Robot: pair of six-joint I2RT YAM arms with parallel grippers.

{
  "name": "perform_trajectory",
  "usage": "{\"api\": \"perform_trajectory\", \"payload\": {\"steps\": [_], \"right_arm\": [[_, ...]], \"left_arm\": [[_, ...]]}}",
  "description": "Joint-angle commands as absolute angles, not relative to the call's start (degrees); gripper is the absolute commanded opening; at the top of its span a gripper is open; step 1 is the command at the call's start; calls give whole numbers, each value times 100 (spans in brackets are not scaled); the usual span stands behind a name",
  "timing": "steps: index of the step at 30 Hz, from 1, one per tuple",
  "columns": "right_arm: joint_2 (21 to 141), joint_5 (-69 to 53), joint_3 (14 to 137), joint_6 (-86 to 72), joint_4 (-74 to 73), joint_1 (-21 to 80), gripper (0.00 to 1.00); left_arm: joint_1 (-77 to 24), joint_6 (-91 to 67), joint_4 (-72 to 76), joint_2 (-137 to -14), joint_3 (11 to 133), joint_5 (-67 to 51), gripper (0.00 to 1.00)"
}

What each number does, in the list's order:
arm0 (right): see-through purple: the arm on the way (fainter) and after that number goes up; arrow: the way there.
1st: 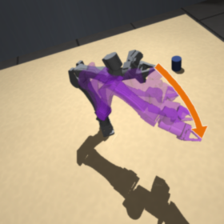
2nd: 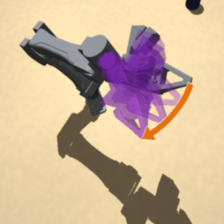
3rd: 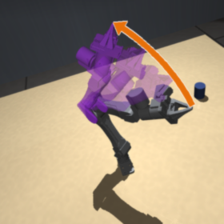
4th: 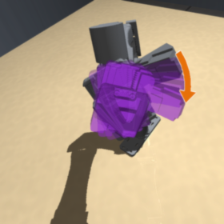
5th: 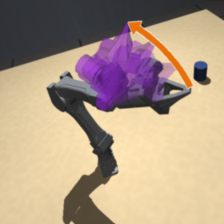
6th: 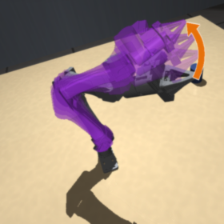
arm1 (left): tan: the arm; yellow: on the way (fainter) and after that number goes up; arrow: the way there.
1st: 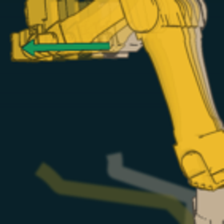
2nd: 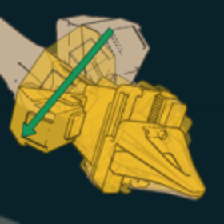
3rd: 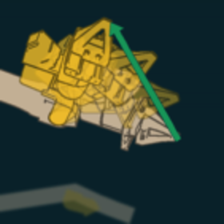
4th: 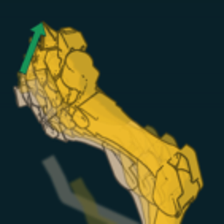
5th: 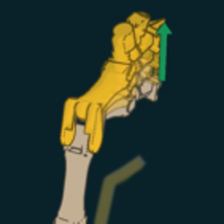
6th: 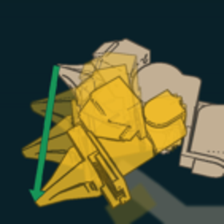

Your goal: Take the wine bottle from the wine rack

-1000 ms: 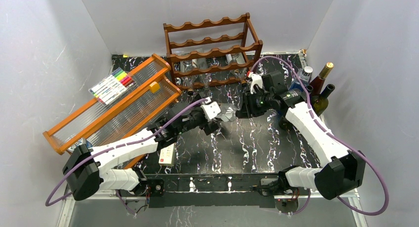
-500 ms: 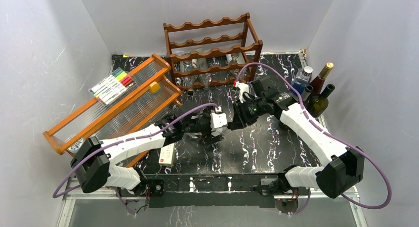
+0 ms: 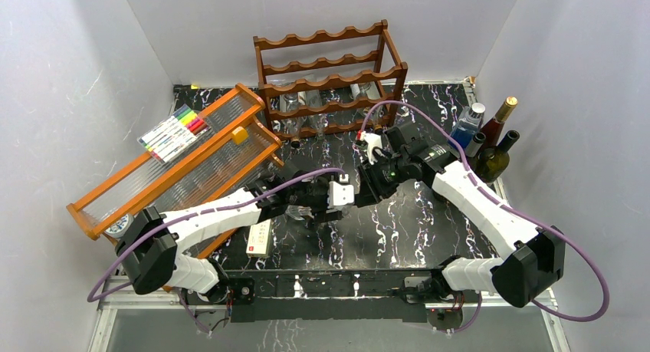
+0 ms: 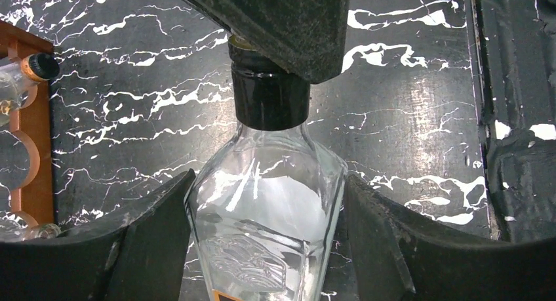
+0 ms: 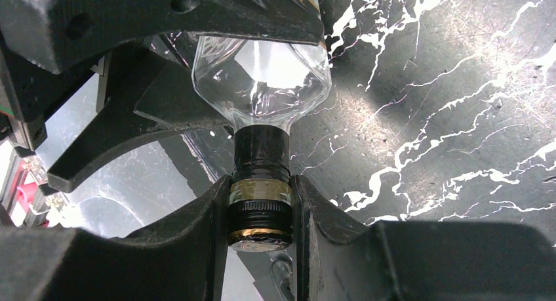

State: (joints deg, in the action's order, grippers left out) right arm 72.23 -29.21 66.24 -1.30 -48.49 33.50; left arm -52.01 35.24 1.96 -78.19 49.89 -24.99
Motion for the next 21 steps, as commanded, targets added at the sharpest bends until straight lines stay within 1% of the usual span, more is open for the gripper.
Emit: {"api": "perform_trajectory", "payload": {"steps": [1, 4, 5, 7, 8, 9, 11, 12, 14, 16, 19, 21], "right_arm": [[7034, -2954, 6820, -97, -4505, 3374, 0], [7072, -2695, 6816, -240, -4439, 3372, 0], [7079, -2521, 6832, -330, -4386, 3375, 3], [7064, -2125, 6846, -674, -4145, 3375, 15], [7021, -1964, 6819, -906, -3963, 3374, 20], [6933, -1870, 6758, -1118, -3732, 3370, 30], [6659, -1771, 6562, -1524, -3201, 3375, 57], [6533, -1710, 6451, -1730, -2967, 3367, 66], [6358, -1650, 6238, -2128, -2527, 3375, 80], [6263, -1459, 6077, -2466, -2323, 3375, 91], [6207, -931, 5880, -2994, -2228, 3374, 97], [6183, -957, 5696, -3201, -2028, 3370, 98]], "left_arm": [[-5196, 3612, -48, -7959, 5004, -2448, 60], [-5194, 3530, 97, -7935, 5018, -2210, 43], [-5201, 3503, 145, -7924, 5021, -2126, 38], [-5200, 3455, 229, -7924, 5050, -1956, 21], [-5203, 3402, 262, -7932, 5087, -1890, 9], [-5195, 3374, 260, -7926, 5123, -1862, 0], [-5198, 3210, 443, -7872, 5090, -1750, 0], [-5195, 3141, 598, -7863, 5032, -1666, 0], [-5198, 2942, 897, -7651, 4934, -1442, 0], [-5196, 2710, 1127, -7554, 4895, -1282, 0], [-5199, 2357, 1513, -7447, 4797, -1045, 0], [-5200, 2164, 1641, -7415, 4805, -847, 0]]}}
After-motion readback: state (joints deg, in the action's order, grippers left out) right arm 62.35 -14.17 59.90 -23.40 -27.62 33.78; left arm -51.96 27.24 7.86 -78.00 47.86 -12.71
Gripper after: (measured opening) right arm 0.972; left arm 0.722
